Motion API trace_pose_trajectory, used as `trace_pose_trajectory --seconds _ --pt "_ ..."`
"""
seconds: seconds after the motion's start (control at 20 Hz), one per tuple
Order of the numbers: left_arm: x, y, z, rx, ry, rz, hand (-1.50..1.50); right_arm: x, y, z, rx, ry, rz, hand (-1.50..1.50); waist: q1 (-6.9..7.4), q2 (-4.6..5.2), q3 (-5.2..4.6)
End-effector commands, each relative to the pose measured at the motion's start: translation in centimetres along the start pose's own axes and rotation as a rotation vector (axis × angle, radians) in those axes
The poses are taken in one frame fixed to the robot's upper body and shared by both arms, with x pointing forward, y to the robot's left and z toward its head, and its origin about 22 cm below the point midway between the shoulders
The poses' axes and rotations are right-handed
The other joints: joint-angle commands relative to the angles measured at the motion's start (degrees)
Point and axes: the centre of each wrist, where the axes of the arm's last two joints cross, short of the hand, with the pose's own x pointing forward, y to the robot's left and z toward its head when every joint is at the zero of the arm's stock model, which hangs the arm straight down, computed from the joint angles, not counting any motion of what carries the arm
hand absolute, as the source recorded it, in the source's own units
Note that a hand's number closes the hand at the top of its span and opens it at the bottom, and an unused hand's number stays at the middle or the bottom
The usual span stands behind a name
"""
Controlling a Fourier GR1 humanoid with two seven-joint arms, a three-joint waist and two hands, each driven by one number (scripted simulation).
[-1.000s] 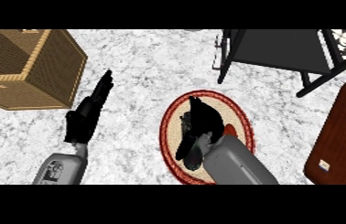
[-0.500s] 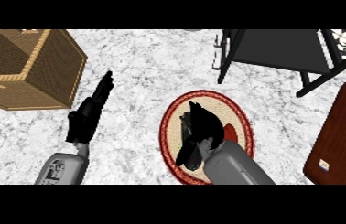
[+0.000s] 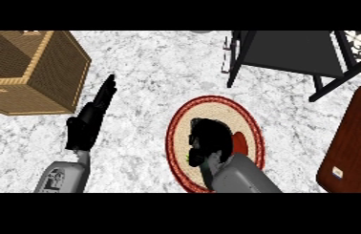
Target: Pick the eggplant from the placemat and place it in the tiered shelf
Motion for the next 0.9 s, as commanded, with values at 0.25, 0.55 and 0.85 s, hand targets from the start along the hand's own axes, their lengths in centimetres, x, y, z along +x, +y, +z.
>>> trace_pose_trajectory --seconds 0.25,0.55,0.85 --pt "0.6 -1.4 -0.3 -0.013 -0.014 -0.003 0.0 4.2 -2.3 0.7 -0.259 0.005 -0.047 1.5 0.52 0.35 0.08" --pt "0.0 -1.5 0.6 -0.024 -0.016 0.002 0.0 6.2 -1.5 0.9 -0.42 -0.033 -0.122 1.5 1.45 0.35 0.09" --pt "1.8 0.6 -0.6 -0.002 -0.008 -0.001 0.0 7.6 -4.1 4.8 -0.561 -0.244 -0.407 1.5 0.81 -0.16 0.15"
